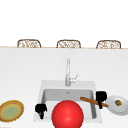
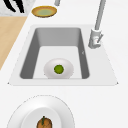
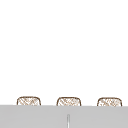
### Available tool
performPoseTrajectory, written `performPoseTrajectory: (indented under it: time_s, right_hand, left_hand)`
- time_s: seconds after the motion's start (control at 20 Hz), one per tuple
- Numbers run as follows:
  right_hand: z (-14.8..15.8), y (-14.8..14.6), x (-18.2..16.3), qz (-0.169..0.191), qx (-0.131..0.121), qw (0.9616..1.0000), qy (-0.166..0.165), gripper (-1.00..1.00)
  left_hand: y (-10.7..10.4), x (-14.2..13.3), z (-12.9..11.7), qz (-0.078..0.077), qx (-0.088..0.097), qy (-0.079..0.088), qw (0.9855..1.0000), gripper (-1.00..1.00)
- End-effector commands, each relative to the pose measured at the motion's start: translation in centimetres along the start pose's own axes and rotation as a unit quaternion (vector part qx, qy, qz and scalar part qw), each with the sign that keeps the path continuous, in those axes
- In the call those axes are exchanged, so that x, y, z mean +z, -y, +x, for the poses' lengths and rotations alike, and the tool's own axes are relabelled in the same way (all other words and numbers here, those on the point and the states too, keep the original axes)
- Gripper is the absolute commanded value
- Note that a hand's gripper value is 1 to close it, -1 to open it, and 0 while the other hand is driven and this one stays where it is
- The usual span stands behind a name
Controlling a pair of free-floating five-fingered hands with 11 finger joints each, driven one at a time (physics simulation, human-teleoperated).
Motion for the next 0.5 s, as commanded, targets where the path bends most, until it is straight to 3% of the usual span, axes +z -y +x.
performPoseTrajectory:
  time_s: [0.0, 0.2, 0.45]
  right_hand:
    - [-1.0, 2.0, 3.5, -0.013, 0.003, 0.9999, 0.01, 1.0]
    - [-2.4, 3.8, 7.0, -0.015, 0.004, 0.9998, 0.016, 1.0]
    - [-3.7, 3.9, 9.2, -0.009, 0.021, 0.9994, 0.027, 1.0]
  left_hand:
    - [0.0, 0.0, 0.0, 0.0, 0.0, 0.0, 1.0, 0.0]
    - [0.0, 0.0, 0.0, 0.0, 0.0, 0.0, 1.0, 0.0]
    - [0.0, 0.0, 0.0, 0.0, 0.0, 0.0, 1.0, 0.0]
